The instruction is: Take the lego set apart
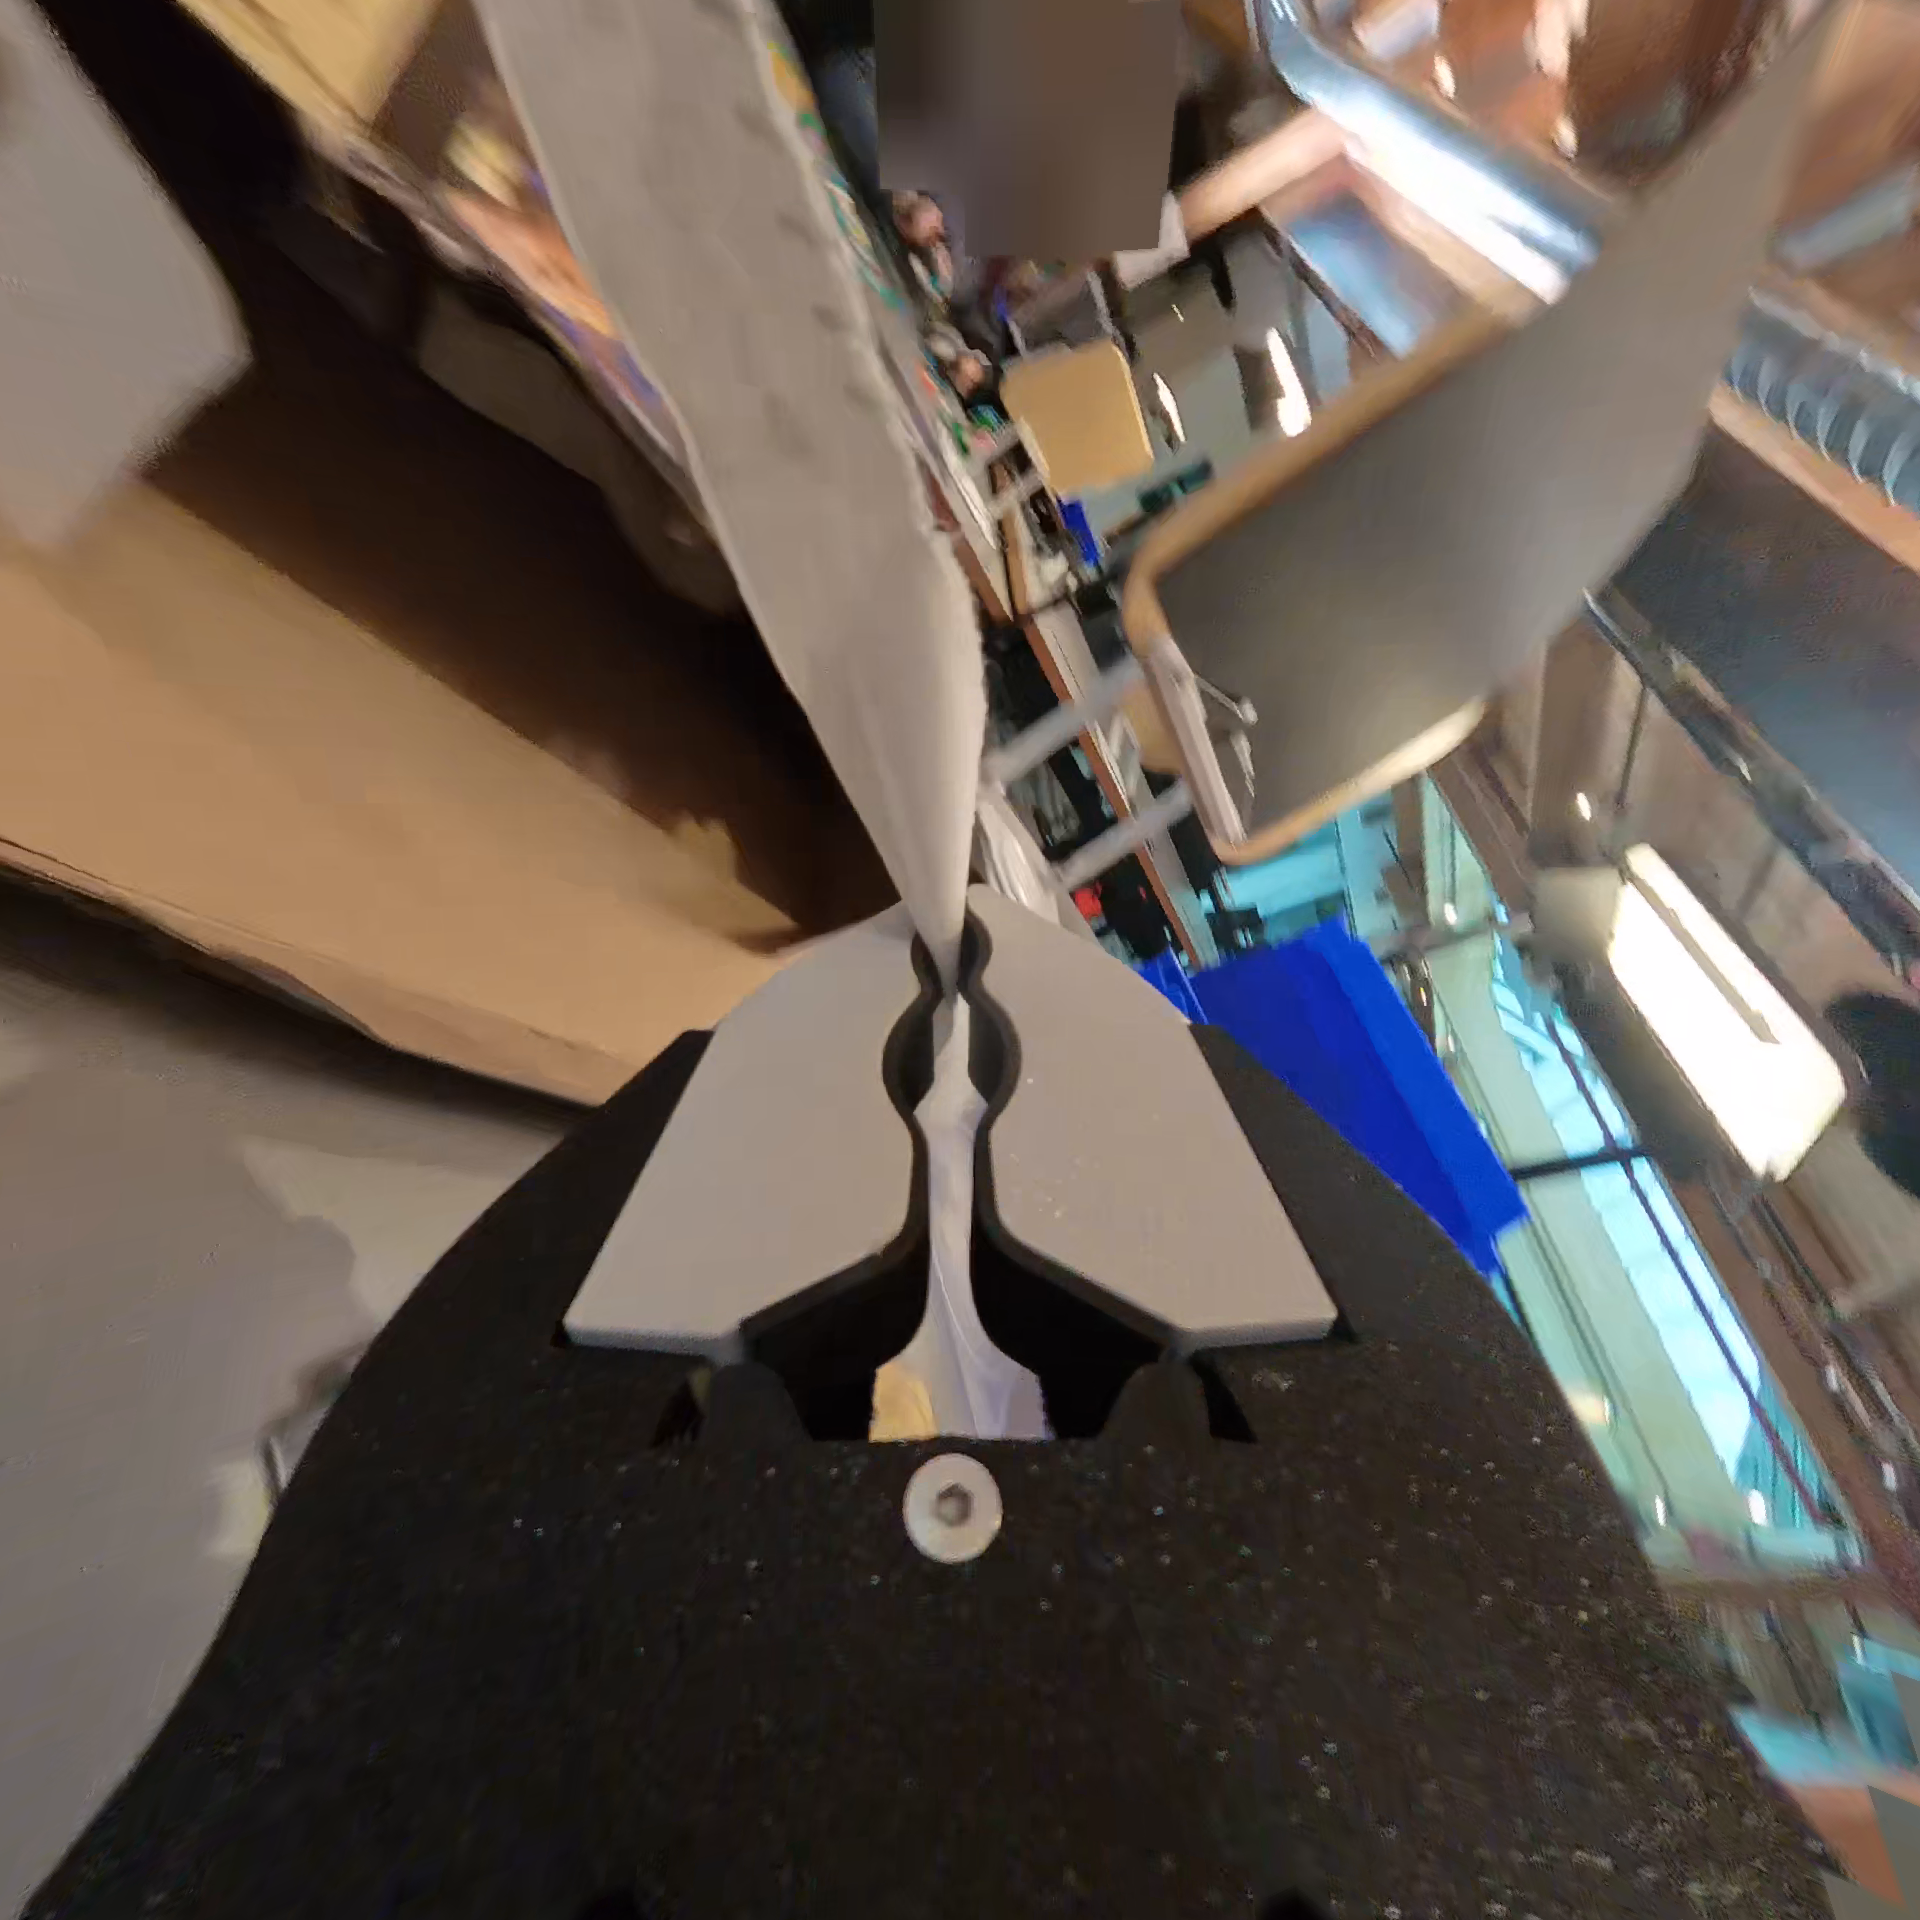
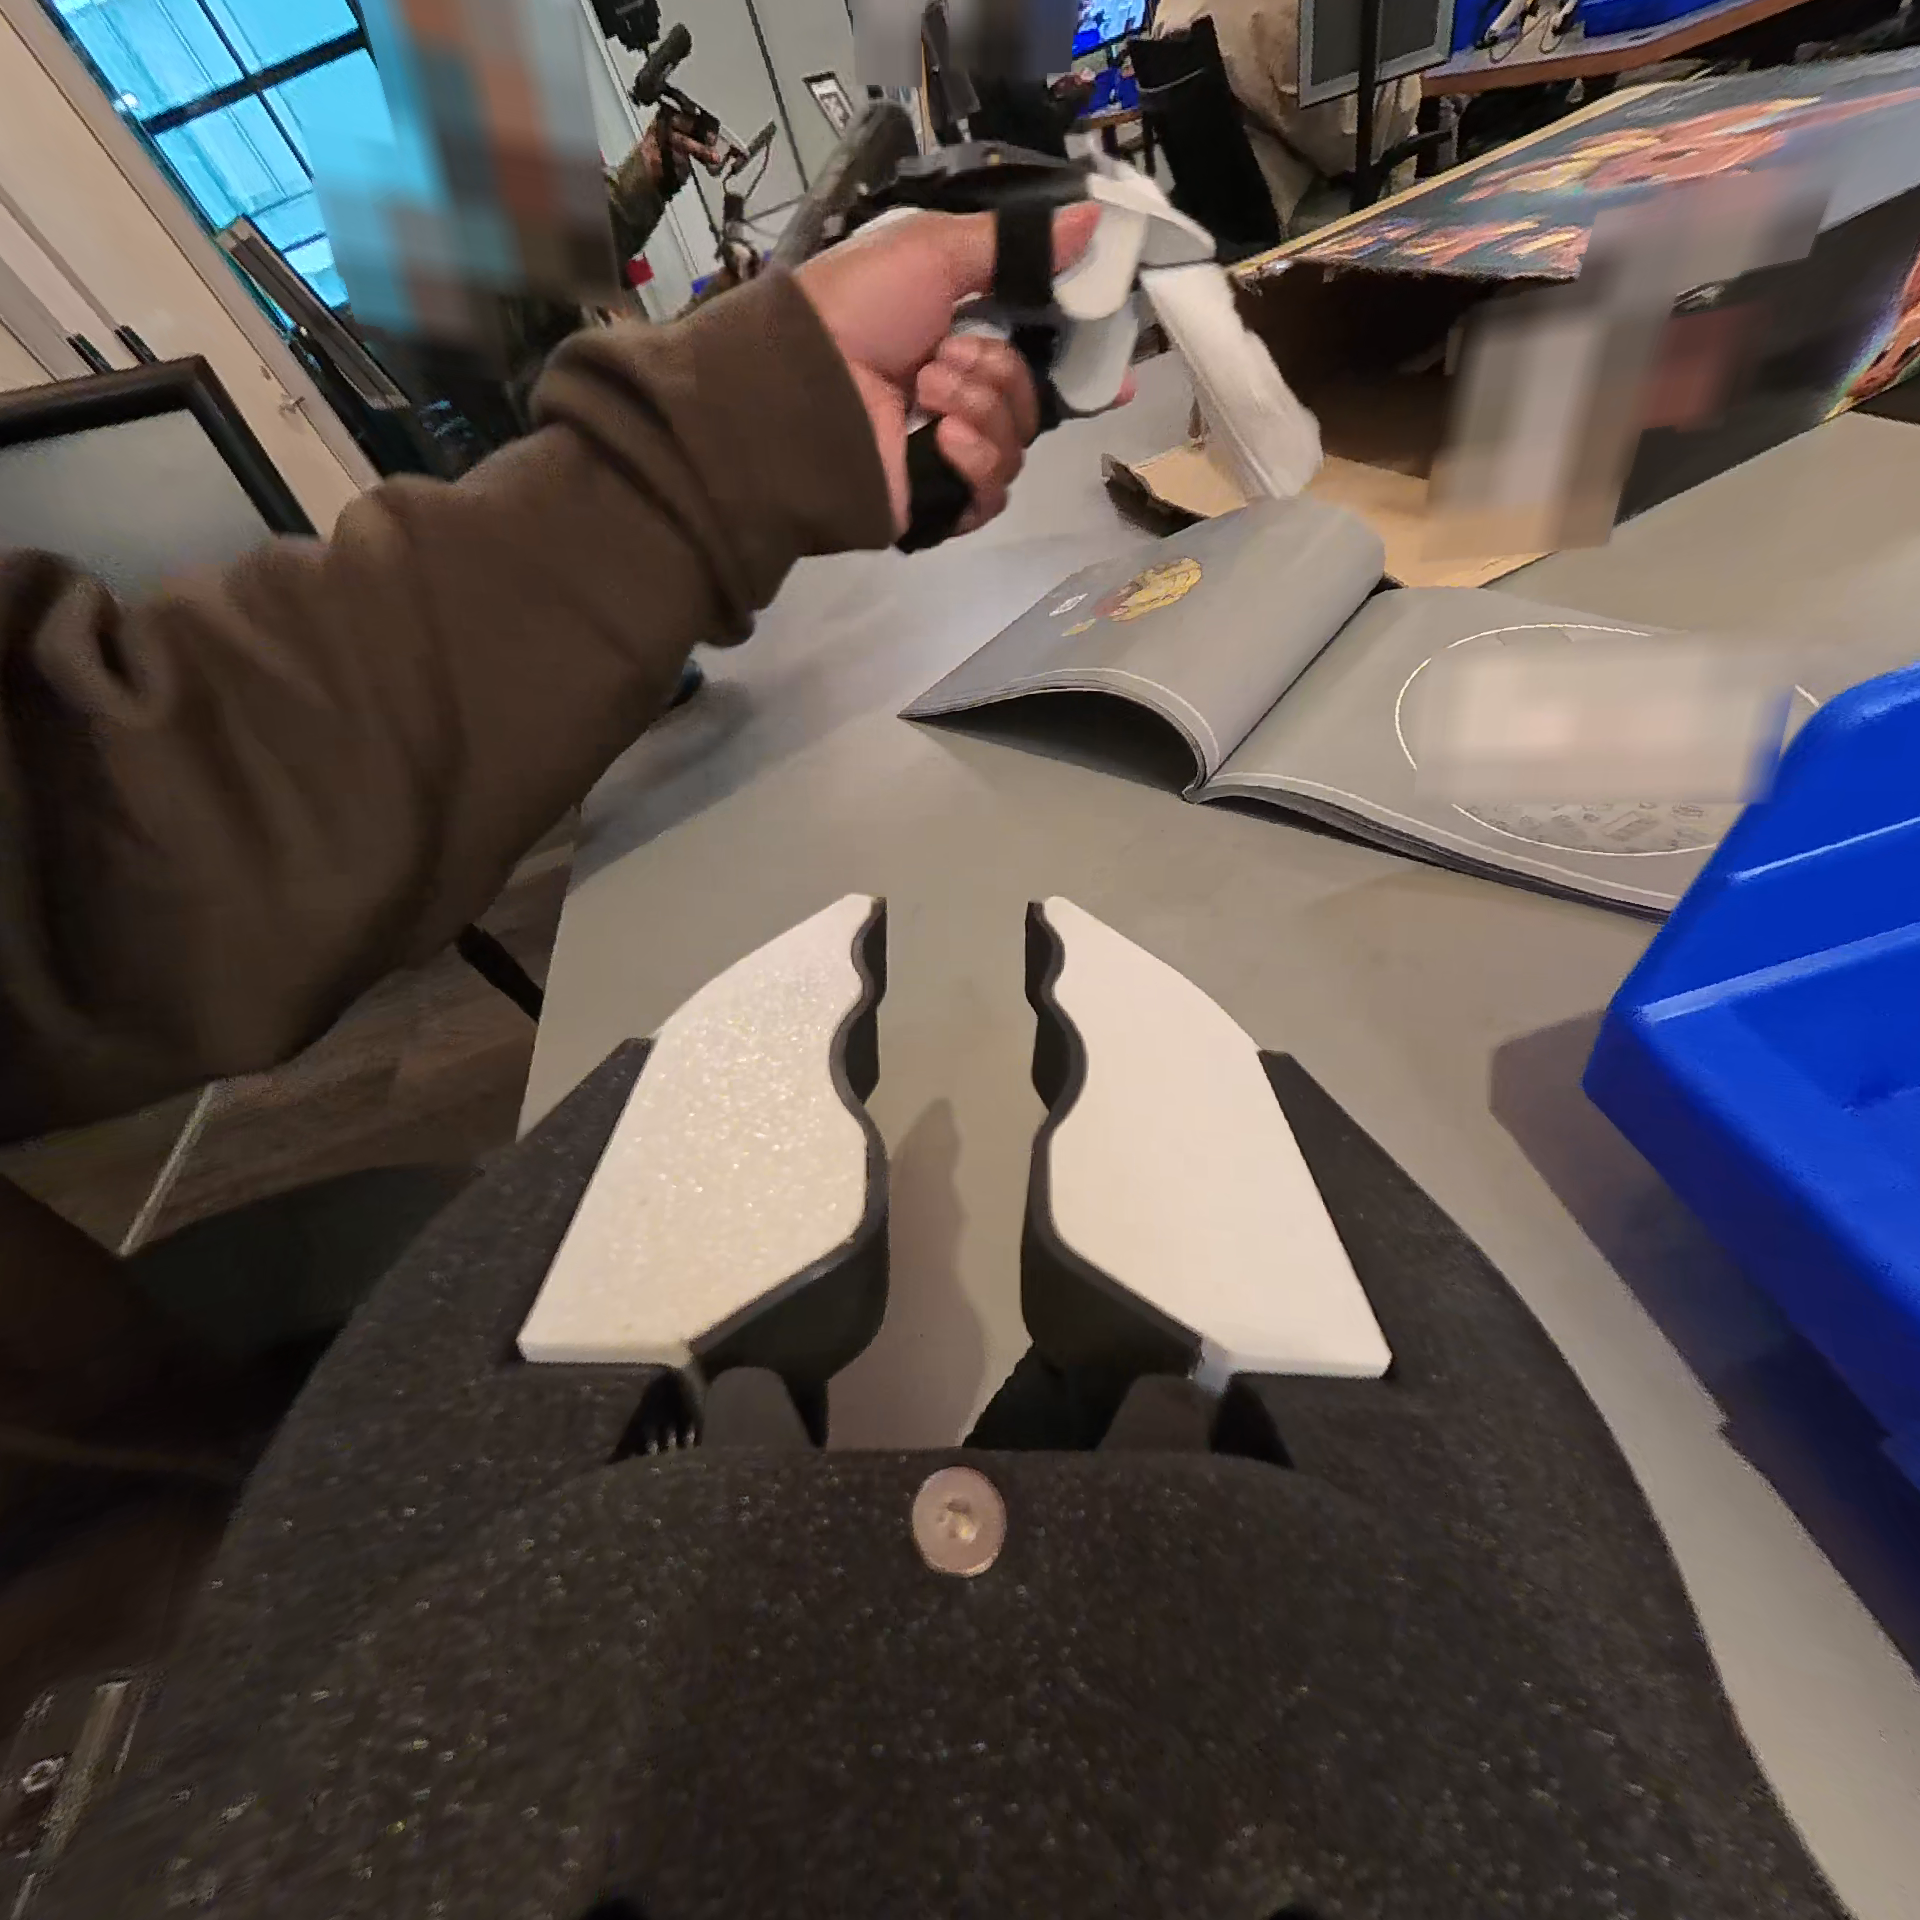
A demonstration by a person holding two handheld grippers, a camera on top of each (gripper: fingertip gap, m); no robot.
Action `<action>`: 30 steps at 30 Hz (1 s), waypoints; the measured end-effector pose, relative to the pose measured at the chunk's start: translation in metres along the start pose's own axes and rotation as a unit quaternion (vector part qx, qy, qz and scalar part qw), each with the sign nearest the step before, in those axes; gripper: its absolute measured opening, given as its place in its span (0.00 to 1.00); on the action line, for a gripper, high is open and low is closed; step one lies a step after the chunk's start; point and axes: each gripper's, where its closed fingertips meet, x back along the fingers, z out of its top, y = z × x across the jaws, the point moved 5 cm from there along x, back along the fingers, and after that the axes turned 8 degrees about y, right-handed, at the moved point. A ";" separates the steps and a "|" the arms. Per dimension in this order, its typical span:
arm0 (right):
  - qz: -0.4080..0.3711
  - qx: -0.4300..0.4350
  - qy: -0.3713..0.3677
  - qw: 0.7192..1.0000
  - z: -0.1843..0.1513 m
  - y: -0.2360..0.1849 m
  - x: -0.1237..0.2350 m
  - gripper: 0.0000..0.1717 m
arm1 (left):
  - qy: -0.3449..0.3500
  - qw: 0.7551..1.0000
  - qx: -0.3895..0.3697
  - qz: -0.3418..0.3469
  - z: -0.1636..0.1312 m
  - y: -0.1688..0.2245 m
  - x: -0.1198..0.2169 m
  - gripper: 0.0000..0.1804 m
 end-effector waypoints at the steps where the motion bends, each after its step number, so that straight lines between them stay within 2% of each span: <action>1: -0.001 0.008 -0.003 1.000 -0.001 -0.001 0.000 0.15 | 0.013 1.000 0.013 0.015 0.006 -0.007 -0.007 0.02; 4: -0.005 0.029 -0.005 1.000 -0.003 -0.002 -0.001 0.15 | -0.004 0.998 0.026 0.054 0.006 -0.020 -0.034 0.08; 7: -0.010 0.034 -0.010 0.999 -0.006 0.000 -0.001 0.15 | -0.035 0.996 0.020 0.085 0.000 -0.026 -0.056 0.21; 10: -0.015 0.044 -0.022 0.999 -0.010 0.002 0.000 0.15 | -0.053 0.990 -0.027 0.128 0.000 -0.031 -0.063 0.33; 12: -0.016 0.049 -0.029 0.998 -0.012 0.001 0.001 0.15 | -0.059 0.986 -0.059 0.144 0.002 -0.030 -0.059 0.36; 18: -0.015 0.060 -0.042 0.997 -0.016 -0.002 0.004 0.15 | -0.115 0.975 -0.134 0.135 -0.007 -0.020 -0.036 0.36; 22: -0.015 0.066 -0.047 0.997 -0.019 -0.003 0.003 0.15 | -0.153 0.973 -0.119 0.124 -0.015 -0.025 -0.033 0.35; 27: -0.024 0.075 -0.053 0.996 -0.022 0.000 0.002 0.15 | -0.208 0.966 -0.082 0.128 -0.030 -0.046 -0.049 0.33; 30: -0.025 0.069 -0.048 0.996 -0.021 0.001 0.003 0.14 | -0.211 0.965 -0.089 0.127 -0.031 -0.047 -0.060 0.27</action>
